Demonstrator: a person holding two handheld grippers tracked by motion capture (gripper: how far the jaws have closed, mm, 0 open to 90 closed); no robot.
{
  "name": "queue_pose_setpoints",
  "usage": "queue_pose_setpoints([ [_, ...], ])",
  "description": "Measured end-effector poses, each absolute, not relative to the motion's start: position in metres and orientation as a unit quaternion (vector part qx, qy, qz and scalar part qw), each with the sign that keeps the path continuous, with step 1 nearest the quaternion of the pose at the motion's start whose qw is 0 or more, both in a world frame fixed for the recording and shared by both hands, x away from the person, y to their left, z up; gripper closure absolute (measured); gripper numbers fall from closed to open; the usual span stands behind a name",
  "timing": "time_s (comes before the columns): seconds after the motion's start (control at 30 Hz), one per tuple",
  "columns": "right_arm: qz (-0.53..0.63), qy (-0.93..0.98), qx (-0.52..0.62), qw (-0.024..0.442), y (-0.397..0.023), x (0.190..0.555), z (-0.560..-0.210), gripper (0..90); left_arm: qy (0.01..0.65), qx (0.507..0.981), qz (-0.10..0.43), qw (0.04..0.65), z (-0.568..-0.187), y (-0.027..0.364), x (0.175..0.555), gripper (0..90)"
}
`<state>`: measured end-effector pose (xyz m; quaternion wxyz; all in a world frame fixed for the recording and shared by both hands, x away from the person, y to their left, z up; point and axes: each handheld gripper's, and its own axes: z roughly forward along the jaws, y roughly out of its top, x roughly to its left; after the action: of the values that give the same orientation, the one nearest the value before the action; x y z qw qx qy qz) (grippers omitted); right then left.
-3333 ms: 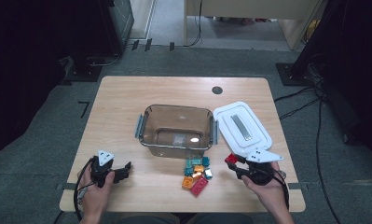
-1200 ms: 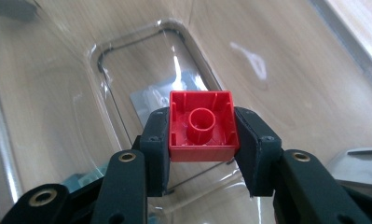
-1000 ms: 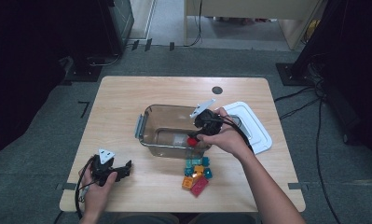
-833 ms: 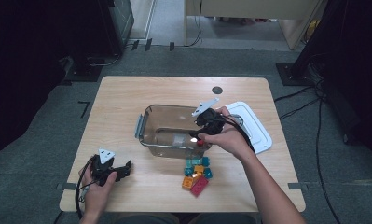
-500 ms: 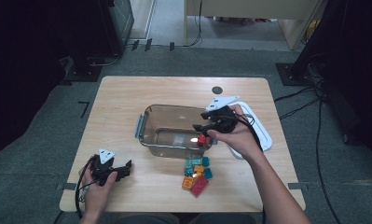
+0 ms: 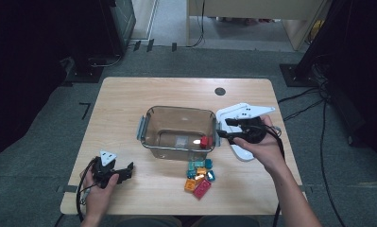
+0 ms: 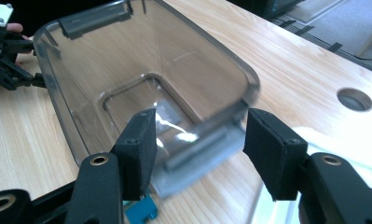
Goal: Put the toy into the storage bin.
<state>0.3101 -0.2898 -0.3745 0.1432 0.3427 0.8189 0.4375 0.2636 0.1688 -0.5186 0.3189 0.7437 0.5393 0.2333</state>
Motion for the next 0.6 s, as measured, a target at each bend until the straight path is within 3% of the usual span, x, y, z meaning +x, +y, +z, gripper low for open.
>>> queue_pose_setpoints([
  [0.3,0.425,0.818,0.357,0.155,-0.31,0.29,-0.393,44.8,0.54,0.743,0.233,0.319,-0.519,0.169,0.264,10.6],
  [0.6,0.413,0.827,0.358,0.136,-0.306,0.27,-0.427,44.9,0.54,0.743,0.233,0.319,-0.519,0.169,0.264,10.6],
])
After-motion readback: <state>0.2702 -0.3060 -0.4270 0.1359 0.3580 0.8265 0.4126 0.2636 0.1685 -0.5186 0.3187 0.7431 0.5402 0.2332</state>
